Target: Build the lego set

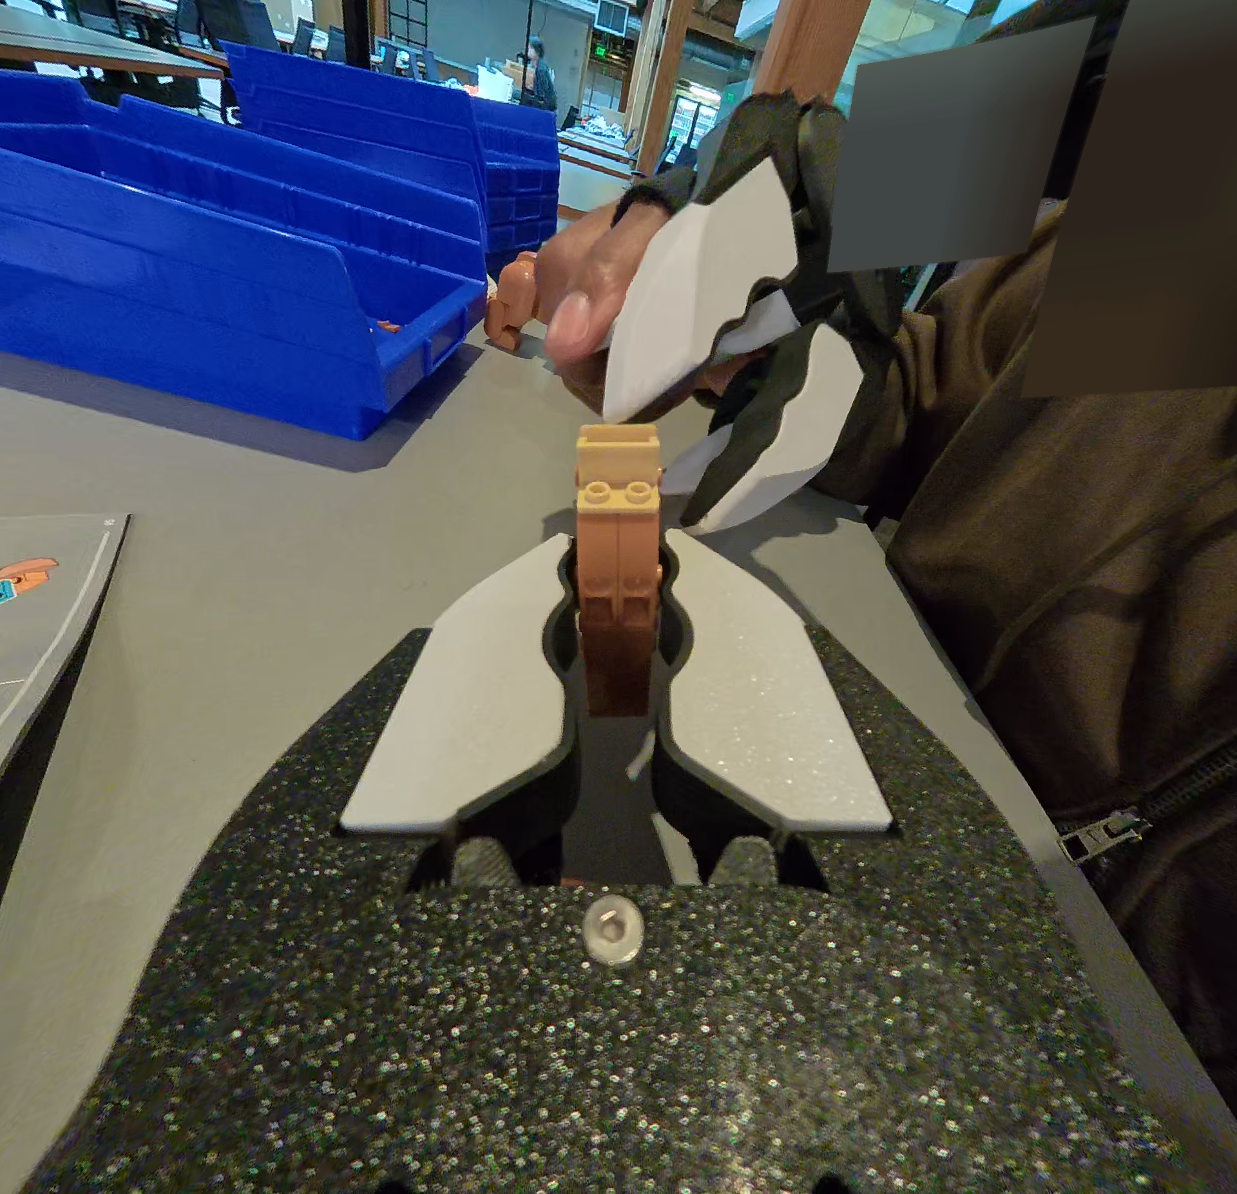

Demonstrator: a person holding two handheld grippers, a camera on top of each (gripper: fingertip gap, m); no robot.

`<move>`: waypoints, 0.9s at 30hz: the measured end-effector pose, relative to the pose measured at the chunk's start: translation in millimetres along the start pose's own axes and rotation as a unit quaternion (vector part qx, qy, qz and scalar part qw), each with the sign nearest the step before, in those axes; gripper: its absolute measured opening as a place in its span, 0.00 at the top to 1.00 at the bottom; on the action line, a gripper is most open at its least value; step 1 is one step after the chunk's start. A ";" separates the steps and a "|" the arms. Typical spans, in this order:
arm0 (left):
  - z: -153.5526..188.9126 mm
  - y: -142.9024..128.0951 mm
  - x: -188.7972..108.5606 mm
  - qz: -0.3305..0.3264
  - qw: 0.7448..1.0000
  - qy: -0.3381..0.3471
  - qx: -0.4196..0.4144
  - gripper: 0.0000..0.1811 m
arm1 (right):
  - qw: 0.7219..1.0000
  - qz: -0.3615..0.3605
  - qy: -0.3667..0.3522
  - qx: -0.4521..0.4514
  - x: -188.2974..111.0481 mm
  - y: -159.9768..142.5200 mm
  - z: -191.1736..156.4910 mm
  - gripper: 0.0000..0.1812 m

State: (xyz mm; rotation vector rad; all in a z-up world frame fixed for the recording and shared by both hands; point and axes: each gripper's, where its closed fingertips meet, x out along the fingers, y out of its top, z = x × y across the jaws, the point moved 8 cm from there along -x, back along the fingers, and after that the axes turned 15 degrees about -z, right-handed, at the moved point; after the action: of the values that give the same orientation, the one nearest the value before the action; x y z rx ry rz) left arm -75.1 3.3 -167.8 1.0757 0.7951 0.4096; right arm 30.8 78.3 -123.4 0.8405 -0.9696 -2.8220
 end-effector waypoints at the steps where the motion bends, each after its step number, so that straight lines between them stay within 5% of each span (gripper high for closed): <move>1: 0.3 -0.1 0.2 -0.001 1.000 -0.002 0.001 0.89 | 1.000 0.004 0.001 0.002 -0.1 -0.6 -0.1 0.86; 27: 2.0 -0.2 -0.2 -0.001 1.000 -0.016 -0.002 0.89 | 0.998 0.032 0.021 0.043 1.6 -0.4 -1.4 0.84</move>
State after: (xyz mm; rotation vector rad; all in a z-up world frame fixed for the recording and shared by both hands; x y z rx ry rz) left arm -73.8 1.9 -167.4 1.0752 0.7662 0.3908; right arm 30.2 77.5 -125.4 0.8580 -1.0971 -2.7152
